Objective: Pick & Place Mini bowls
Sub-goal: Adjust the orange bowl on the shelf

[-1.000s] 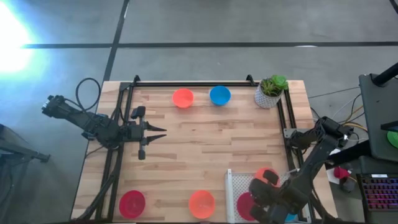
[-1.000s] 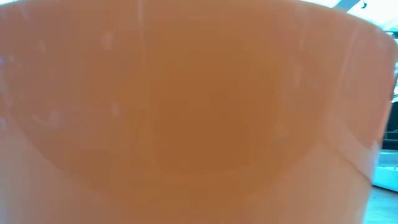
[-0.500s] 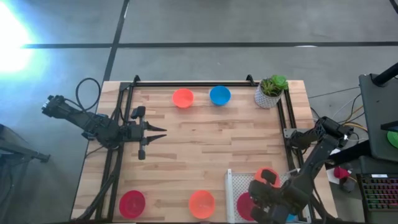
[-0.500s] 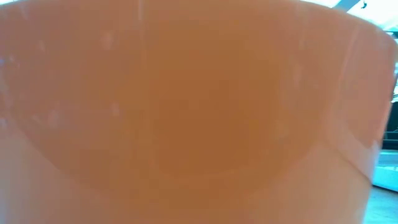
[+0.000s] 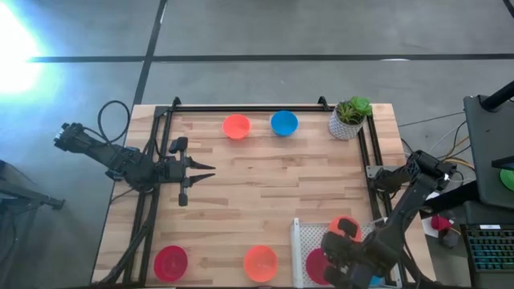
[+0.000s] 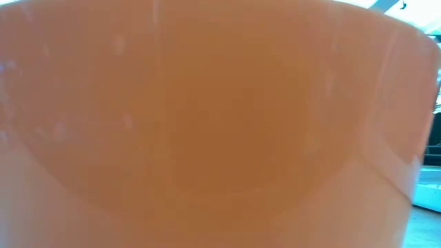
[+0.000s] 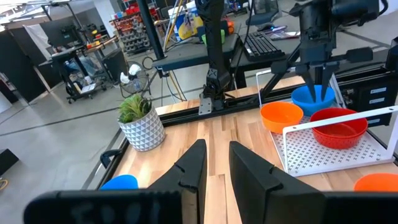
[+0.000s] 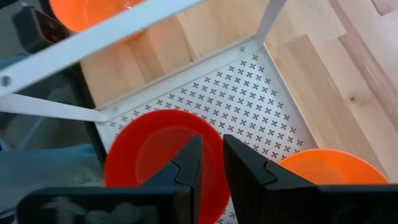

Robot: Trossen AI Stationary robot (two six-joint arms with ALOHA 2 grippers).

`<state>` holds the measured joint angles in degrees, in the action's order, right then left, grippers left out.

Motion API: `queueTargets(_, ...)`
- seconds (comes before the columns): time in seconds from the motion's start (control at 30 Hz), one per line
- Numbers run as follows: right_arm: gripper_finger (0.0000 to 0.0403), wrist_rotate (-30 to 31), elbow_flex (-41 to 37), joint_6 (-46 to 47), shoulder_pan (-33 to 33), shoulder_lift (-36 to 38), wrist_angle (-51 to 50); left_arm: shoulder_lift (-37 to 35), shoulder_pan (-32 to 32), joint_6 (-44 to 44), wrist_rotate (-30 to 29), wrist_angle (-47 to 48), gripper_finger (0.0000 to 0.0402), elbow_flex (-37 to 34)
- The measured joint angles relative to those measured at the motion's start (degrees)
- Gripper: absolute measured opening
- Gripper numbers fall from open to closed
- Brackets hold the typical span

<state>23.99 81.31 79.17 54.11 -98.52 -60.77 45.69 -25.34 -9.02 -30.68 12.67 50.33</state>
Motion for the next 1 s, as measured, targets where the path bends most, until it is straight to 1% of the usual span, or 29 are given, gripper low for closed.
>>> queueTargets(0.07, 0.0059, -0.2, -0.71, 0.51, 0.02, 0.0, 0.06, 0.01, 0.01, 0.01, 0.02, 0.0, 0.0064, 0.0)
queueTargets(0.2, 0.0059, -3.14, -2.11, 0.16, 0.05, 0.0, 0.17, 0.17, 0.01, 0.0, 0.02, 0.03, 0.0064, 0.0)
queueTargets(0.3, 0.0059, -3.01, -4.0, 0.83, 0.15, 0.0, -1.56, 0.17, 0.01, 0.03, 0.02, 0.02, 0.0064, 0.0)
queueTargets(0.37, 0.0059, -2.99, -6.01, 3.97, 0.14, 0.0, -4.75, 0.17, 0.02, 0.03, 0.02, 0.02, 0.0064, 0.0)
queueTargets(0.47, 0.0059, -3.61, -9.73, 11.56, -0.01, 0.0, -9.01, 0.17, 0.01, 0.01, 0.02, 0.02, 0.0064, 0.0)
queueTargets(0.53, 0.0059, -6.29, -11.95, 14.72, -0.2, 0.0, -9.15, 0.17, 0.01, 0.03, 0.02, 0.02, 0.0064, 0.0)
queueTargets(0.6, 0.0059, -10.82, -13.87, 16.59, -0.24, 0.0, -8.73, 0.16, 0.02, 0.02, 0.02, 0.02, 0.0064, 0.0)
queueTargets(0.7, 0.0059, -14.8, -16.1, 16.07, -0.22, 0.02, -5.57, 0.15, 0.02, 0.01, 0.02, 0.04, 0.0064, 0.0)
queueTargets(0.87, 0.0059, -16.6, -17.61, 12.44, -0.33, 0.8, -0.25, 0.15, 0.02, 0.02, 0.02, 0.05, 0.0064, 0.0)
queueTargets(1.0, 0.0059, -20.27, -18.23, 9.07, -0.38, 1.02, 4.27, 0.15, 0.02, 0.02, 0.02, 0.02, 0.0064, 0.0)
